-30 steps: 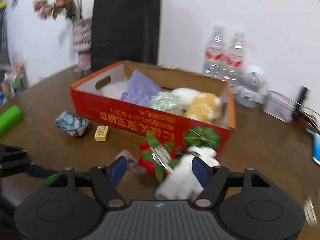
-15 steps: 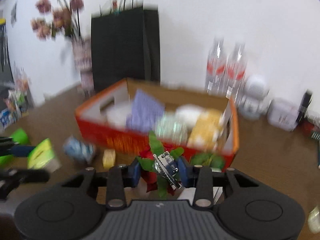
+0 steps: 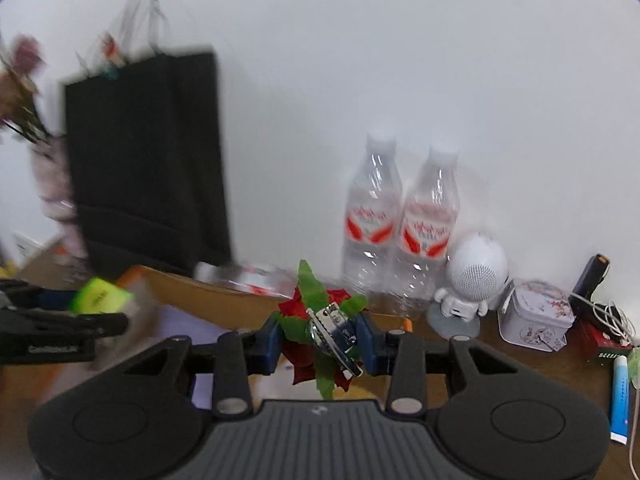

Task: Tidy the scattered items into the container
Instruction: 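Grasp the green tissue pack with the left tool while the right tool grasps the red flower, then open both tools and withdraw them from the box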

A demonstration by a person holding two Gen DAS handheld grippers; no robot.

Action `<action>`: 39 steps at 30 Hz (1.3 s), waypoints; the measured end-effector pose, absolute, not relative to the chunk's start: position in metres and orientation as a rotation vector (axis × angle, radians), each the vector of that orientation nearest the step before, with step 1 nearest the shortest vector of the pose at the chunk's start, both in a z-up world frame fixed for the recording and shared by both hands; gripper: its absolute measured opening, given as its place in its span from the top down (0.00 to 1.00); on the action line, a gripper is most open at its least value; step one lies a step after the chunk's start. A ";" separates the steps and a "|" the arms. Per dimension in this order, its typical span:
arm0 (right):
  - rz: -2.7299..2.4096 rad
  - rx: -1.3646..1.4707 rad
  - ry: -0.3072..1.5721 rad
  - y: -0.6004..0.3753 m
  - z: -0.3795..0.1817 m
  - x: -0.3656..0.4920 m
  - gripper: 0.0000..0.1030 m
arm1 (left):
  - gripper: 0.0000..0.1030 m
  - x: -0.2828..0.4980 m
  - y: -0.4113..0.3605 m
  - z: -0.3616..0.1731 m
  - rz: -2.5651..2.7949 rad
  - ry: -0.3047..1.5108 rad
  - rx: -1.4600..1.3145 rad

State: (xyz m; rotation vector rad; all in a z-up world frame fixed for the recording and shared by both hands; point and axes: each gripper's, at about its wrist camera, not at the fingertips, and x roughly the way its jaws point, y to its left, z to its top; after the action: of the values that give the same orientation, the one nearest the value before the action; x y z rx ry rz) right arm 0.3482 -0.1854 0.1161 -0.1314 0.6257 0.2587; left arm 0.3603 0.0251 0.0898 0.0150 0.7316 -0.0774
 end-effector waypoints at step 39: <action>0.374 0.076 0.911 -0.212 0.188 0.191 0.09 | 0.00 0.165 0.001 0.207 -0.078 0.725 0.019</action>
State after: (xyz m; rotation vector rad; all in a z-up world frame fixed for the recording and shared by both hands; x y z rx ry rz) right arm 0.1910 -0.2122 0.1878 0.0761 0.9115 0.3744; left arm 0.1645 0.0008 0.2067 0.0188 0.7248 -0.0778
